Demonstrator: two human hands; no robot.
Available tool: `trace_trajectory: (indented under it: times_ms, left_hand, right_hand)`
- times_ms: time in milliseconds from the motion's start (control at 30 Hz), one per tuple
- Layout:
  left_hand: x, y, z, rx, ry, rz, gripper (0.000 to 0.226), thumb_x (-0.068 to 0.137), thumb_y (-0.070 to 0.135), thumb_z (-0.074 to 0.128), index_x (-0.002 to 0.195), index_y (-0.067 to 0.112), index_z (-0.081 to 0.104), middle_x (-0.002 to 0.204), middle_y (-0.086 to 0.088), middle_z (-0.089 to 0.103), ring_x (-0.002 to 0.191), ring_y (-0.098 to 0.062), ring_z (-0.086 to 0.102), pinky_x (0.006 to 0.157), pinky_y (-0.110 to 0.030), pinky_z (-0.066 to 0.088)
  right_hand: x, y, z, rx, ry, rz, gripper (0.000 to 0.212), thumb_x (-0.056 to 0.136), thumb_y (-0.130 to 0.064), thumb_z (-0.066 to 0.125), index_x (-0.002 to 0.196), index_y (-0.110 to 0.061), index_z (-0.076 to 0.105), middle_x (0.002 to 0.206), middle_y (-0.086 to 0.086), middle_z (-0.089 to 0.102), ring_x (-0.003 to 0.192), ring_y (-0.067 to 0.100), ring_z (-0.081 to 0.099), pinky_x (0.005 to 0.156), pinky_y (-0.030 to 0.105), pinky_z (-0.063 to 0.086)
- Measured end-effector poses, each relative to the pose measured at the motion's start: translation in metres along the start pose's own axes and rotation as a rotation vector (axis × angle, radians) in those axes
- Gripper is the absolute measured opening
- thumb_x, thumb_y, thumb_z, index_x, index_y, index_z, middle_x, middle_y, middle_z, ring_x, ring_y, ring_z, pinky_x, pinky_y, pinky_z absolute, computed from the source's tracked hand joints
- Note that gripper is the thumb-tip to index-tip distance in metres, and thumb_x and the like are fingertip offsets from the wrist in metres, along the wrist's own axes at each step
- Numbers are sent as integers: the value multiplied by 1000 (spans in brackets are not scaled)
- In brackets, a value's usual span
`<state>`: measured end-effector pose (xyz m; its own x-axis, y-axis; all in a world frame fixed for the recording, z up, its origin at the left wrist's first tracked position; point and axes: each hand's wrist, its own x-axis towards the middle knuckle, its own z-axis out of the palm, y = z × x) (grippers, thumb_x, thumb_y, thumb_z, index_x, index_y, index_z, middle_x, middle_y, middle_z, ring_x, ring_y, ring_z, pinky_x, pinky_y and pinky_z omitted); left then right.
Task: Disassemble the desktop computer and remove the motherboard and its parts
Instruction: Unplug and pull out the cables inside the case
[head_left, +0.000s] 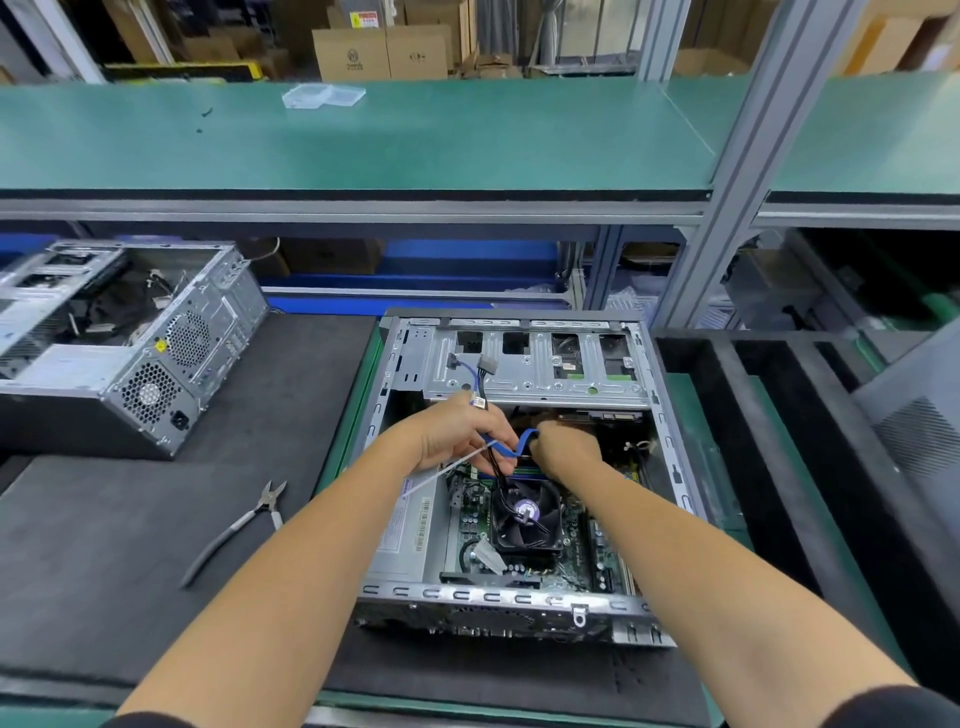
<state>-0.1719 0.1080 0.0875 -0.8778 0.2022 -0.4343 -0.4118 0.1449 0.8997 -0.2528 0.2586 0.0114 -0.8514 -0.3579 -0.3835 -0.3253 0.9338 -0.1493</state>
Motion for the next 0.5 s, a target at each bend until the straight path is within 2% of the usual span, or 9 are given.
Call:
trace_trajectory:
  times_ms: [200, 500]
  left_hand:
    - [5, -5, 0, 99, 44, 18, 20, 71, 14, 60, 81, -1, 67, 79, -24, 71, 75, -31, 72, 56, -26, 54]
    - [5, -1, 6, 186, 43, 6, 22, 73, 10, 56, 84, -8, 65, 75, -20, 71, 71, -28, 72, 56, -26, 54]
  right_hand:
    - [2, 6, 4, -15, 24, -52, 23, 99, -18, 41, 117, -12, 53, 115, 11, 64, 104, 28, 62, 75, 30, 42]
    - [3, 11, 9, -33, 115, -115, 26, 95, -17, 43, 119, -14, 52, 111, 12, 67, 101, 30, 63, 70, 31, 38]
